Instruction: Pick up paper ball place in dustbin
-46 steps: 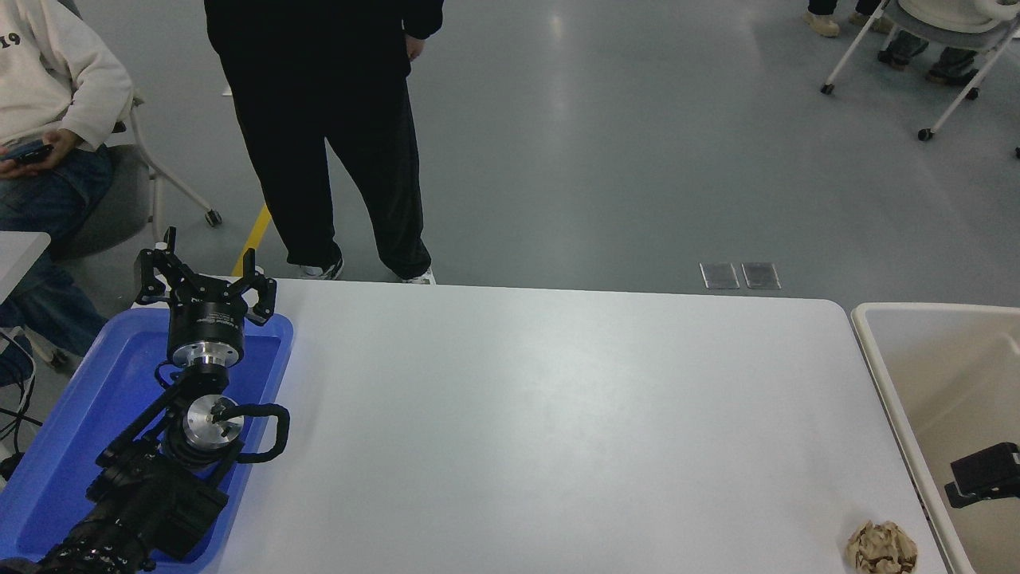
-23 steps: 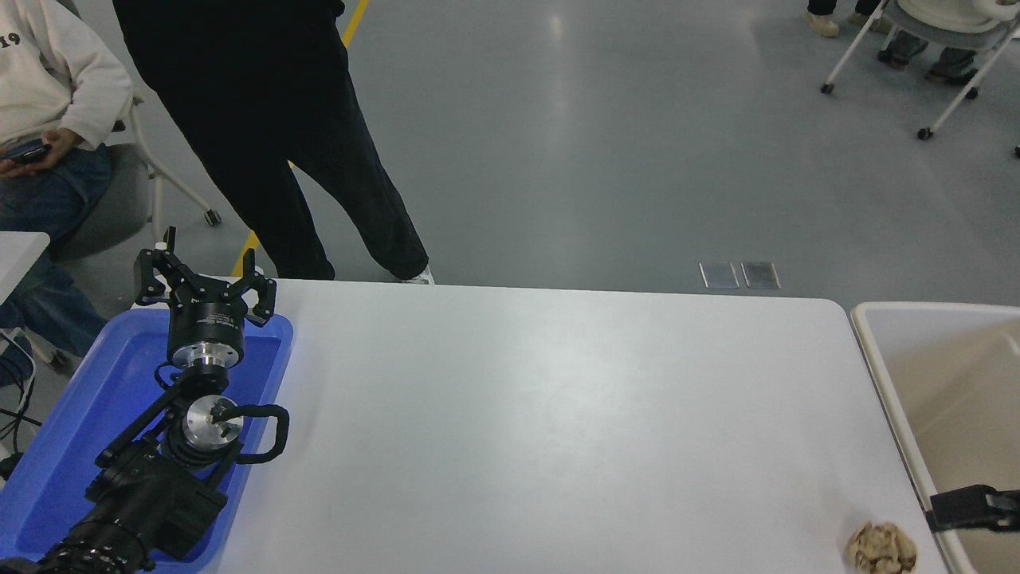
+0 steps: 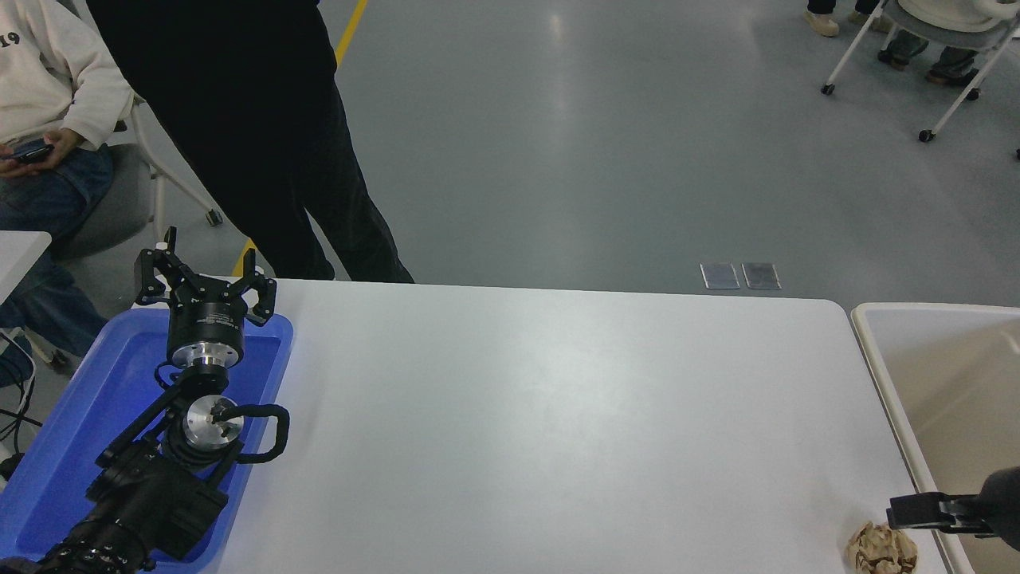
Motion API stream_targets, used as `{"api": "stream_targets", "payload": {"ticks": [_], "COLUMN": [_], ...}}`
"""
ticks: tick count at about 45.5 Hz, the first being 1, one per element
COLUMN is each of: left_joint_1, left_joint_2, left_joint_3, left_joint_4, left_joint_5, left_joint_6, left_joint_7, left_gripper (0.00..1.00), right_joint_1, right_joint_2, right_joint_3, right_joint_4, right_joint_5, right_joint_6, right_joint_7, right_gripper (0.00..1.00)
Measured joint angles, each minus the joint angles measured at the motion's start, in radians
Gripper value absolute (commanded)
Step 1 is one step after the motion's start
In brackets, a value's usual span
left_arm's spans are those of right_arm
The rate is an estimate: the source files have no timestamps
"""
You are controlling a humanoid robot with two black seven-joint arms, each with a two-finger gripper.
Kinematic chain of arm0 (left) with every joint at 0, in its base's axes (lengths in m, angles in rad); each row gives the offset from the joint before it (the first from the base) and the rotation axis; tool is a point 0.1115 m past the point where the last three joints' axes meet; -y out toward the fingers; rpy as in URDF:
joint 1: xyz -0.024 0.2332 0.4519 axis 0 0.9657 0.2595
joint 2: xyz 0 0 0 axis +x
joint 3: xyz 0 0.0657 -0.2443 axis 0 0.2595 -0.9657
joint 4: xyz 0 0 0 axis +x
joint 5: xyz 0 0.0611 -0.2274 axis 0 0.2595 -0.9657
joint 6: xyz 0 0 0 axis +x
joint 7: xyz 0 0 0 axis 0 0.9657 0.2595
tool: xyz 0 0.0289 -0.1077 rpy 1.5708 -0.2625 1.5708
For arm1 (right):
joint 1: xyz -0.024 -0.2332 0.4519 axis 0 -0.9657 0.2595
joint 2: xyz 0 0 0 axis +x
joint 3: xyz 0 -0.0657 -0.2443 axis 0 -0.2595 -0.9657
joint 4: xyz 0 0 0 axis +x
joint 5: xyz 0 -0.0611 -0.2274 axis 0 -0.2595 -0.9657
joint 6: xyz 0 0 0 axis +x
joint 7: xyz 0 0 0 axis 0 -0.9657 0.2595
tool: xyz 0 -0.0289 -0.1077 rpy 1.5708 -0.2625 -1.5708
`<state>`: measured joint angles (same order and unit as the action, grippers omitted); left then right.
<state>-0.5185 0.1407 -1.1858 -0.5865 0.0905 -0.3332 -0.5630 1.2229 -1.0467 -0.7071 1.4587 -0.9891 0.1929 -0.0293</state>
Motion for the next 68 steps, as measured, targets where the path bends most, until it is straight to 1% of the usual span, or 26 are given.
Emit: {"api": "stream_targets", "payload": {"ticks": [19, 36, 40, 42, 49, 51, 55, 56, 59, 61, 62, 68], "left_joint_1": [0.000, 0.000, 0.000, 0.000, 0.000, 0.000, 0.000, 0.000, 0.000, 0.000, 0.000, 0.000], "left_joint_2": [0.000, 0.000, 0.000, 0.000, 0.000, 0.000, 0.000, 0.000, 0.000, 0.000, 0.000, 0.000], "left_joint_3": [0.000, 0.000, 0.000, 0.000, 0.000, 0.000, 0.000, 0.000, 0.000, 0.000, 0.000, 0.000], "left_joint_4": [0.000, -0.001, -0.001, -0.001, -0.001, -0.001, -0.001, -0.001, 0.000, 0.000, 0.000, 0.000], "left_joint_5": [0.000, 0.000, 0.000, 0.000, 0.000, 0.000, 0.000, 0.000, 0.000, 0.000, 0.000, 0.000], "left_joint_6": [-0.001, -0.001, -0.001, -0.001, -0.001, -0.001, -0.001, -0.001, -0.001, -0.001, -0.001, -0.001], "left_joint_7": [0.000, 0.000, 0.000, 0.000, 0.000, 0.000, 0.000, 0.000, 0.000, 0.000, 0.000, 0.000], "left_gripper": [0.99, 0.99, 0.99, 0.99, 0.99, 0.99, 0.99, 0.99, 0.99, 0.99, 0.99, 0.99], "right_joint_1": [-0.199, -0.256, -0.261, -0.264, -0.270, -0.272, -0.274, -0.275, -0.276, -0.277, -0.277, -0.278], "right_joint_2": [0.125, 0.182, 0.188, 0.190, 0.194, 0.195, 0.196, 0.196, 0.196, 0.196, 0.196, 0.195], "right_joint_3": [0.099, 0.107, 0.107, 0.107, 0.107, 0.107, 0.106, 0.105, 0.105, 0.105, 0.105, 0.105], "right_joint_4": [-0.132, -0.202, -0.209, -0.212, -0.217, -0.218, -0.220, -0.220, -0.221, -0.221, -0.221, -0.220], "right_joint_5": [-0.008, -0.010, -0.010, -0.010, -0.010, -0.010, -0.010, -0.011, -0.011, -0.011, -0.011, -0.011], "right_joint_6": [-0.079, -0.105, -0.106, -0.107, -0.109, -0.110, -0.111, -0.111, -0.113, -0.114, -0.114, -0.116], "right_joint_7": [0.000, 0.000, 0.000, 0.000, 0.000, 0.000, 0.000, 0.000, 0.000, 0.001, 0.001, 0.002], "right_gripper": [1.00, 1.00, 0.96, 0.89, 0.58, 0.52, 0.46, 0.43, 0.17, 0.03, 0.00, 0.00]}}
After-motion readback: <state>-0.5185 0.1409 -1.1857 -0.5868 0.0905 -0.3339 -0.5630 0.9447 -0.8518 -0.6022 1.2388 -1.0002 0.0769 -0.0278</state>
